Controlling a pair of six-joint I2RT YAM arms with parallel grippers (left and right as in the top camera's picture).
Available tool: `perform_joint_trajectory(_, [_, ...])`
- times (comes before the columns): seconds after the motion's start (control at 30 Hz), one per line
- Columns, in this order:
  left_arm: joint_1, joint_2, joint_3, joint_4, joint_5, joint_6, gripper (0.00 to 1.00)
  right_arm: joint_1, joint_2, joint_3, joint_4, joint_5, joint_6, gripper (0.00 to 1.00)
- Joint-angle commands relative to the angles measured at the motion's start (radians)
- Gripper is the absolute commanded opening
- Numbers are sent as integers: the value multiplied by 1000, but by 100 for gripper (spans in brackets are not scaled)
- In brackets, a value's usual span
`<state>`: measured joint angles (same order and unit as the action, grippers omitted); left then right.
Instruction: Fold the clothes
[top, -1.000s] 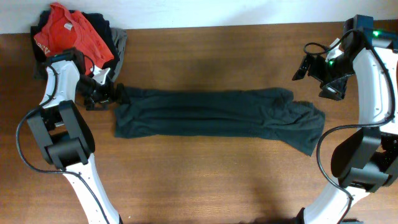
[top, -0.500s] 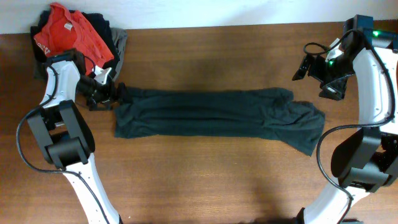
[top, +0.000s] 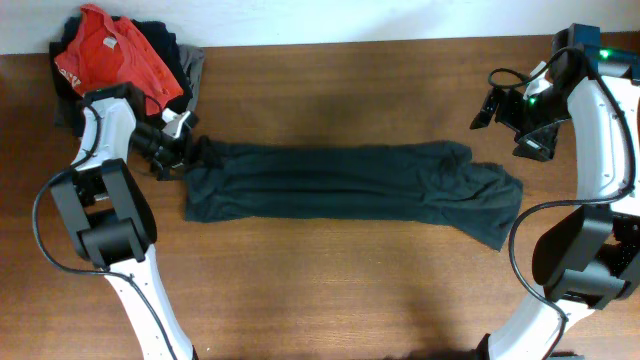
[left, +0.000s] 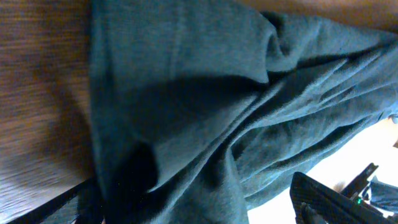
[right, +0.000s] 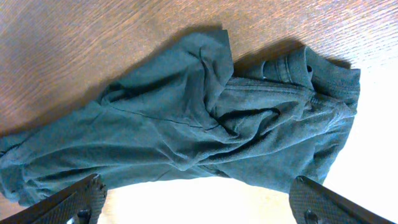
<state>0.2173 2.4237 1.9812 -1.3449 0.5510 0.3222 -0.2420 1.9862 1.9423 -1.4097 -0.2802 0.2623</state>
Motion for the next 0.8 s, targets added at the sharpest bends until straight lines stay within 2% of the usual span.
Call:
perform_joint_trajectory(0.0, [-34, 71, -38, -7, -16, 16, 94, 6, 2, 11, -1, 4, 1, 99])
perform_joint_trajectory(0.2, [-49, 71, -38, -36, -16, 16, 93, 6, 2, 11, -1, 4, 1, 99])
perform_joint_trajectory(0.37, [-48, 71, -38, -35, -21, 16, 89, 6, 2, 11, 0, 4, 1, 99])
perform_joint_trajectory(0.4, [-48, 71, -38, -35, -25, 16, 82, 6, 2, 11, -1, 4, 1, 99])
perform_joint_trajectory(0.57, [-48, 71, -38, -30, -43, 16, 65, 6, 2, 11, -1, 4, 1, 99])
perform_joint_trajectory(0.77, [-49, 71, -38, -25, -43, 16, 51, 6, 2, 11, 0, 4, 1, 99])
